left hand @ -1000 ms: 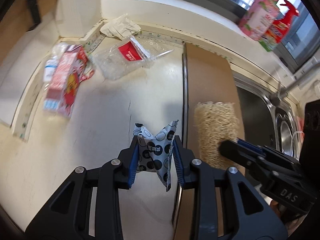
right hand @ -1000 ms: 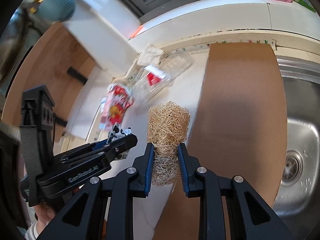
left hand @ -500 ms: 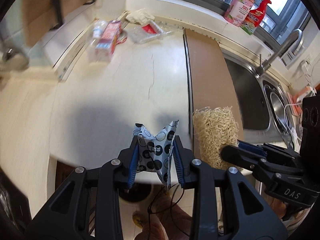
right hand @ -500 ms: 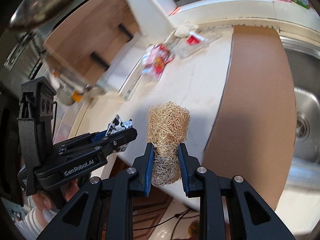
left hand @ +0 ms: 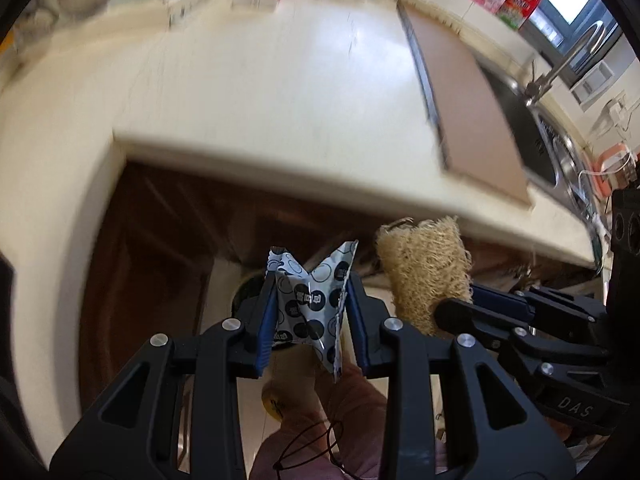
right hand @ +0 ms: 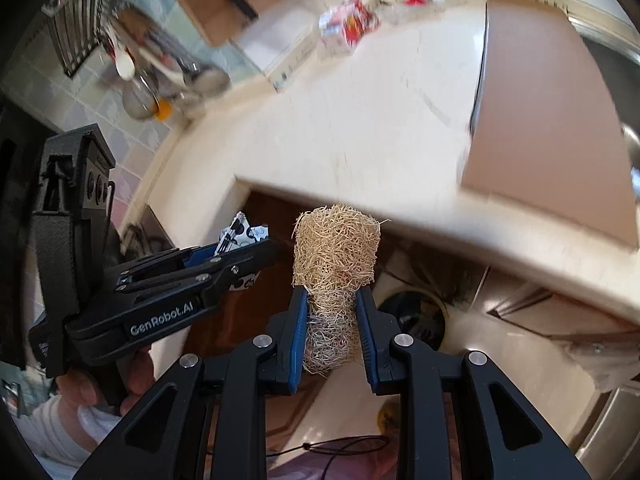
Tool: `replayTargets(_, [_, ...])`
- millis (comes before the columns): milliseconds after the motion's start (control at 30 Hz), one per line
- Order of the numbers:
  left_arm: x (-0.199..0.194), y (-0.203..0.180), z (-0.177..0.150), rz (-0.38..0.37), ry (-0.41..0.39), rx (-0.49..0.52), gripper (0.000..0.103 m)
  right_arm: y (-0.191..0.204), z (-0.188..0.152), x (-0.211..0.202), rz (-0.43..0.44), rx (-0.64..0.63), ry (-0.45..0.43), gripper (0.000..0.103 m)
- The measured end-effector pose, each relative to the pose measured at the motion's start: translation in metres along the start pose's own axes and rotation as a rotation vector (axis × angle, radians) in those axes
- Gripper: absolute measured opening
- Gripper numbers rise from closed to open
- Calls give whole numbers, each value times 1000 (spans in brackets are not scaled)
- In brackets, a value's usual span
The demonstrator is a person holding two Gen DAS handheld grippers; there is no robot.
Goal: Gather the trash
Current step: 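Carry the noodle block and wrapper down over the trash bin, then open both tools to drop the items into the bin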
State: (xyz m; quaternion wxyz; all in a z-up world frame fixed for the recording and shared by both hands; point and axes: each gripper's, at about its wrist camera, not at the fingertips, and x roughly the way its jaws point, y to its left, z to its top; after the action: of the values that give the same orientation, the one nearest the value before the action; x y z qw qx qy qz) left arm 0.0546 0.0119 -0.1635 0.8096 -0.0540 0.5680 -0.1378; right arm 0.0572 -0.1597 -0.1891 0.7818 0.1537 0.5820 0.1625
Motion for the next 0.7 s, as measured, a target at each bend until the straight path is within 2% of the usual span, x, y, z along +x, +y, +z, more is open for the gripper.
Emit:
replayTargets(200, [74,33,-58,10,73,-40,29,-20,-54,83,-50,16,71,23])
replayTargets(467, [198,80,-123,59,129,-103,29,-66,-117,212,-116,-6,148,23])
replayTargets(600, [252,95,-145,76,159,-122,29,-93,-132,269,-139,11,180,24])
replayTargets(700, [287,100,-145,94,177,-129,29,-107,-135,303,-155,12,193,25])
